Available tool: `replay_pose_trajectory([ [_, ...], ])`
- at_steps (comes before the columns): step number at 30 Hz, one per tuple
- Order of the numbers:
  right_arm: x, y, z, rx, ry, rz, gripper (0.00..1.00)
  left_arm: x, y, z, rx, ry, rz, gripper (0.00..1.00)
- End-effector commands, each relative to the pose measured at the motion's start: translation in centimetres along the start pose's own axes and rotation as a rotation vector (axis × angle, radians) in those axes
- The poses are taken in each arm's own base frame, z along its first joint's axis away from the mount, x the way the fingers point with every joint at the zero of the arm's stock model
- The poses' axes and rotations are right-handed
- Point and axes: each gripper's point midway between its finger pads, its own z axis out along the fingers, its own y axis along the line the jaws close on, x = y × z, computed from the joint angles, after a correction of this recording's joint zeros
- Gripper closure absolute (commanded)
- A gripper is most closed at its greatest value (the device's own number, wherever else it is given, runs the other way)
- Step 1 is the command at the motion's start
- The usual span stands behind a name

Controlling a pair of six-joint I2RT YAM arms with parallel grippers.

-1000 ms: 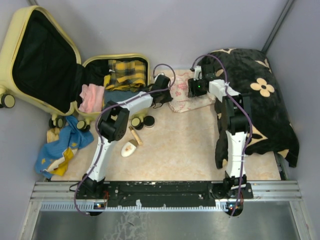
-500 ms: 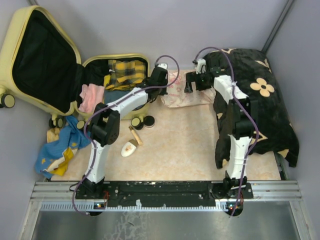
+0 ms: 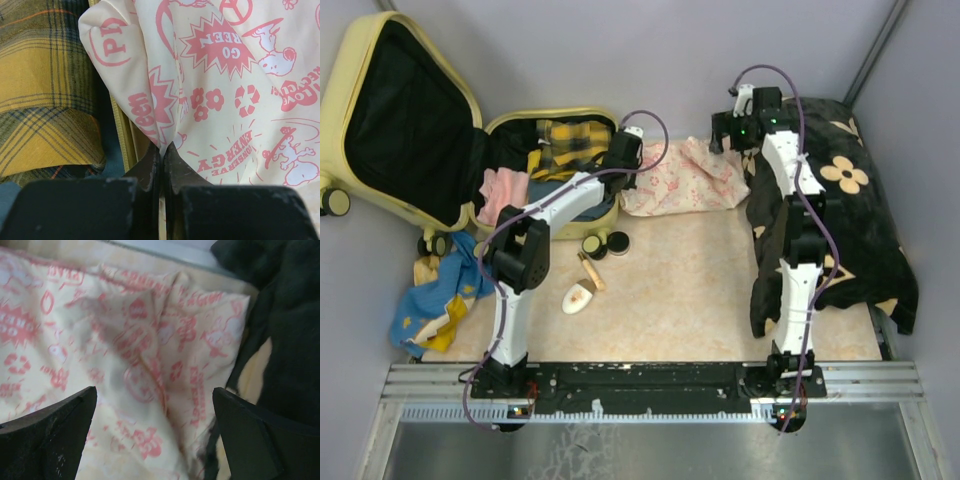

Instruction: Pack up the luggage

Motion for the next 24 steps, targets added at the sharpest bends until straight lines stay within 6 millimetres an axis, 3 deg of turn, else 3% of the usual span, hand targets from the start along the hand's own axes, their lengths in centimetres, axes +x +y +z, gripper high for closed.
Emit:
replay_pose_trajectory([
  [1, -0.7, -2.5, 2.0, 0.074, 0.013, -0.025, 0.01, -1.5, 1.6, -1.1, -0.043, -0.031, 0.025, 1.00],
  [6, 1.2, -4.3, 4.3, 0.118, 0.067, -0.058, 0.01, -2.0, 3.0, -1.5, -0.080, -0.037, 0.014, 1.00],
  [9, 1.2, -4.1, 4.1, 0.106, 0.063, -0.046, 0.01, -2.3, 3.8, -2.0, -0.093, -0.039, 0.005, 1.00],
  [18, -4.8, -0.4, -1.9, -0.025, -0.175, -0.076, 0.01, -3.6, 4.4, -3.4, -0.097, -0.072, 0.010, 1.00],
  [20, -4.6, 0.9, -2.5, -0.093, -0.176, -0.083, 0.05, -4.1, 4.7, -3.8, -0.104, -0.082, 0.007, 1.00],
  [24, -2.8, 3.5, -2.6, -0.187, -0.147, -0.045, 0.21, -4.7, 5.2, -4.3, -0.110, -0.098, 0.012, 1.00],
])
